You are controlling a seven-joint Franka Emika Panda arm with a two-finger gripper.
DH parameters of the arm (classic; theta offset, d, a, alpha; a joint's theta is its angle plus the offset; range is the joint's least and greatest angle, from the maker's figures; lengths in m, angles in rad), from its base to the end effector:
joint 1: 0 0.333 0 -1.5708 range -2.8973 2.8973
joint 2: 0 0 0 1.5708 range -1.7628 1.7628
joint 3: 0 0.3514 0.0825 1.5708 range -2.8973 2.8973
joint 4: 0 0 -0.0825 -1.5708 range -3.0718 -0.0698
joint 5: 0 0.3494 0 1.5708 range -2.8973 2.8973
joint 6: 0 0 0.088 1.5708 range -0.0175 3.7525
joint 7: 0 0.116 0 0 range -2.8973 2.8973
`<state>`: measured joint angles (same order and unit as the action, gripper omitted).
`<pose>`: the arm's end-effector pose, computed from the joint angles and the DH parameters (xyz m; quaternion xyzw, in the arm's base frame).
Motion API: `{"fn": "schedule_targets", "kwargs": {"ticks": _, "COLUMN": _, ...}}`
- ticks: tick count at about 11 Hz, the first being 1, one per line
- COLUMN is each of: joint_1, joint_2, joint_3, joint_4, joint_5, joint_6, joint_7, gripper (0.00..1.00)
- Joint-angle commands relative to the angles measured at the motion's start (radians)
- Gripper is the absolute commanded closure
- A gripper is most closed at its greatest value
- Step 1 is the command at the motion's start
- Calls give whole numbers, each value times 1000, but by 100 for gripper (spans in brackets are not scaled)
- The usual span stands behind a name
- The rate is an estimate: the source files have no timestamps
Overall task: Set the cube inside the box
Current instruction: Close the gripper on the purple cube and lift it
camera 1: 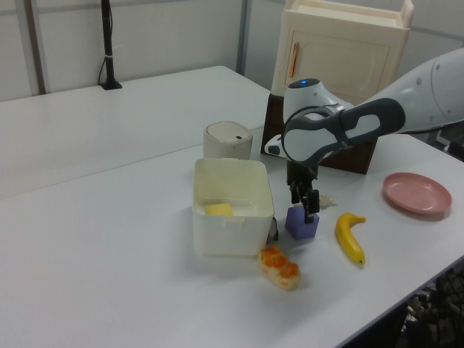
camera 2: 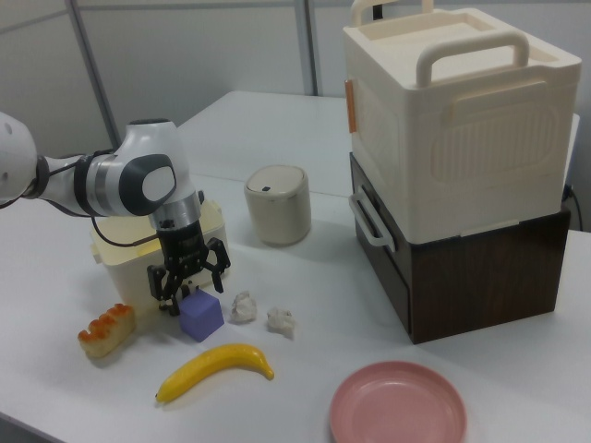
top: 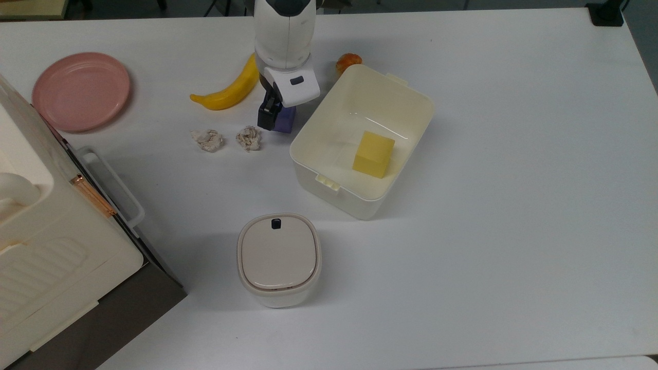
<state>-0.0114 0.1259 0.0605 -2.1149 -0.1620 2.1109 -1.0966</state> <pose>0.5236 0.0163 0.3931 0.8111 0.5779 -0.0872 0.0221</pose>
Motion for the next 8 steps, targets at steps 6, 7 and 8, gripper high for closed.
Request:
{"fn": "schedule_targets", "kwargs": {"ticks": 6, "joint_1": 22, "joint_2": 6, "joint_3": -4, "joint_4": -14, "joint_5": -50, "joint_6": 17, "joint_7": -6, "gripper": 74}}
{"fn": "schedule_targets", "kwargs": {"ticks": 7, "joint_1": 22, "joint_2": 6, "joint_3": -5, "joint_4": -11, "joint_5": -50, "joint_6": 17, "joint_7": -6, "gripper": 74}}
{"fn": "schedule_targets", "kwargs": {"ticks": 8, "joint_1": 21, "joint_2": 1, "joint_3": -4, "joint_4": -7, "joint_5": -50, "joint_6": 17, "joint_7": 3, "gripper": 74}}
